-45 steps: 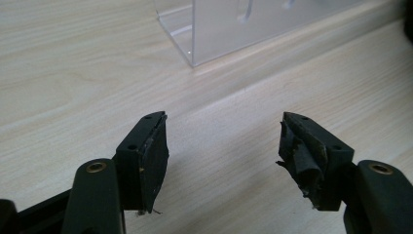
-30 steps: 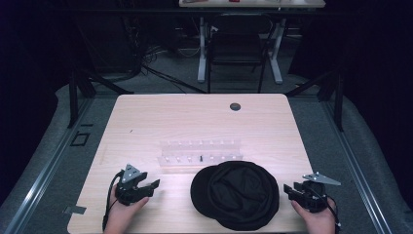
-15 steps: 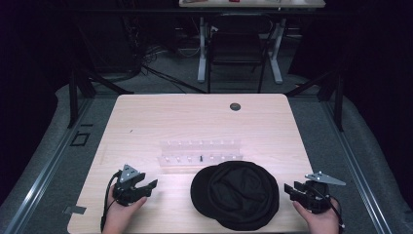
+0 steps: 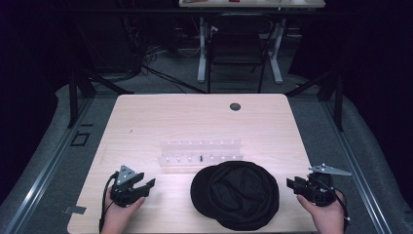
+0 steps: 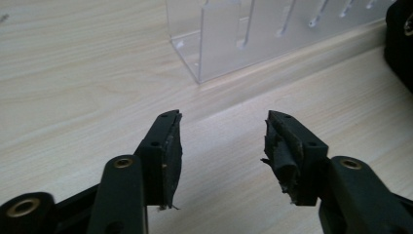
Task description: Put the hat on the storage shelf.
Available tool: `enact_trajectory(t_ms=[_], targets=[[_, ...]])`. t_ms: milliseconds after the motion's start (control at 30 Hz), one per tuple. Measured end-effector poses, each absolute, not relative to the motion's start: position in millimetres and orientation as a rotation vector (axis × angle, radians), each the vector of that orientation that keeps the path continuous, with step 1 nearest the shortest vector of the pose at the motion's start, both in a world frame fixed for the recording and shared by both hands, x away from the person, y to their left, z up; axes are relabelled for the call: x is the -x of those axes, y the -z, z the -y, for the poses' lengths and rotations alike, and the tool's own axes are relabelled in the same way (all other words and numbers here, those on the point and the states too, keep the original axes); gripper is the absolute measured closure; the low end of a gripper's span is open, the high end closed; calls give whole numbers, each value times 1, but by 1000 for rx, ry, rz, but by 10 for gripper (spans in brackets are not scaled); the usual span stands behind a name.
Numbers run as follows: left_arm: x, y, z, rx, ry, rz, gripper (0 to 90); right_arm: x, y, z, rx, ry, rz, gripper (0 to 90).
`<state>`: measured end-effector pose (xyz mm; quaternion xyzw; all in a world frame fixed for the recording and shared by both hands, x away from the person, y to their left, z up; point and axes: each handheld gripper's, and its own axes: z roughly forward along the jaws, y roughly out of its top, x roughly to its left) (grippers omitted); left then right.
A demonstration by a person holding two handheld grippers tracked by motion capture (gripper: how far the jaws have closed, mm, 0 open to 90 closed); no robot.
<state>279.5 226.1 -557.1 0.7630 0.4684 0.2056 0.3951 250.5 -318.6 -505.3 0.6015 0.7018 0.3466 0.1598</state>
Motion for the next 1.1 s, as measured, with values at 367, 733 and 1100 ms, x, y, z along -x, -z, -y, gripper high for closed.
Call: enact_trajectory(t_ms=[367,733,1100], targets=[[-278,556,-225,-1945,-517,-1171,546,-255,487,311,-1706,-981,-2043,572],[-279,560,-222,-1978,-506,-1174,509,-256,479,301,-1735,-966,-2089,683],[-280,563,-222,-1983,-486,-1187,504,-263,486,300,-1854,-891,-2132,532]])
